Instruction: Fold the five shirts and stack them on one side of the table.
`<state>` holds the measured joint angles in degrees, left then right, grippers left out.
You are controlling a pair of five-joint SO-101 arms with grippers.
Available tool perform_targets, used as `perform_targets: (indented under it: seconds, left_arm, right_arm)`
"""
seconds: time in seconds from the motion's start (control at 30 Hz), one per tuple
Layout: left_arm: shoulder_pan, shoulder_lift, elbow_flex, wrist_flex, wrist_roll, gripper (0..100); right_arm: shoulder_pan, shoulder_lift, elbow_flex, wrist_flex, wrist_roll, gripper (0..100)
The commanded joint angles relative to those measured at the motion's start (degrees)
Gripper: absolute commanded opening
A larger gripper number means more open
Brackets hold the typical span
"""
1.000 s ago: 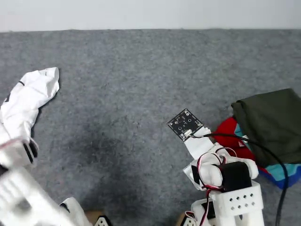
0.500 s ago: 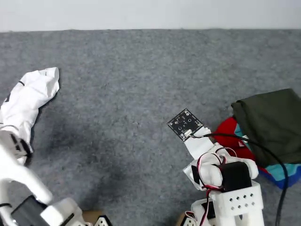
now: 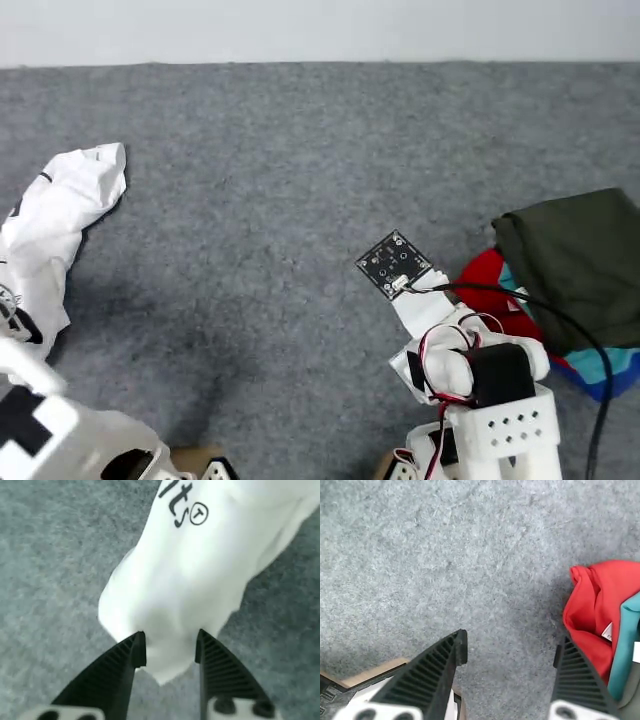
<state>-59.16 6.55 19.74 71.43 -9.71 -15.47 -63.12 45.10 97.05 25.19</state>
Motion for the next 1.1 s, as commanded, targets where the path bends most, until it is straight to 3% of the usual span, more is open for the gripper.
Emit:
perform_targets:
  seconds: [0.0, 0.1, 0.23, 0.43, 0.6, 0.77, 1.07]
  left_arm:
    - [0.4, 1.9, -2.3, -1.6, -0.1, 17]
    - [0.4, 2.8, -2.3, -1.5, -0.1, 15]
    - [0.4, 2.8, -2.4, -1.5, -0.1, 2]
    - [0.4, 2.7, -2.4, -1.3, 0.0, 1]
    - [3.3, 2.6, -8.6, 9.6, 0.2, 1]
    - [15.6, -0.2, -23.3, 28.4, 0.2, 1]
    - [46.9, -12.0, -33.7, 28.6, -0.1, 1]
  right_arm:
    - [-0.3, -0.5, -0.4, -0.7, 0.4, 28.4]
    - [-0.3, -0.5, -0.4, -0.7, 0.4, 28.4]
    - [-0.3, -0.5, -0.4, -0.7, 0.4, 28.4]
    - [-0.3, -0.5, -0.4, -0.7, 0.4, 28.4]
    - [-0.4, -0.5, -0.4, -0.7, 0.4, 28.4]
    - [-0.4, -0.5, -0.4, -0.7, 0.4, 28.4]
    - [-0.2, -0.5, -0.4, -0.7, 0.4, 28.4]
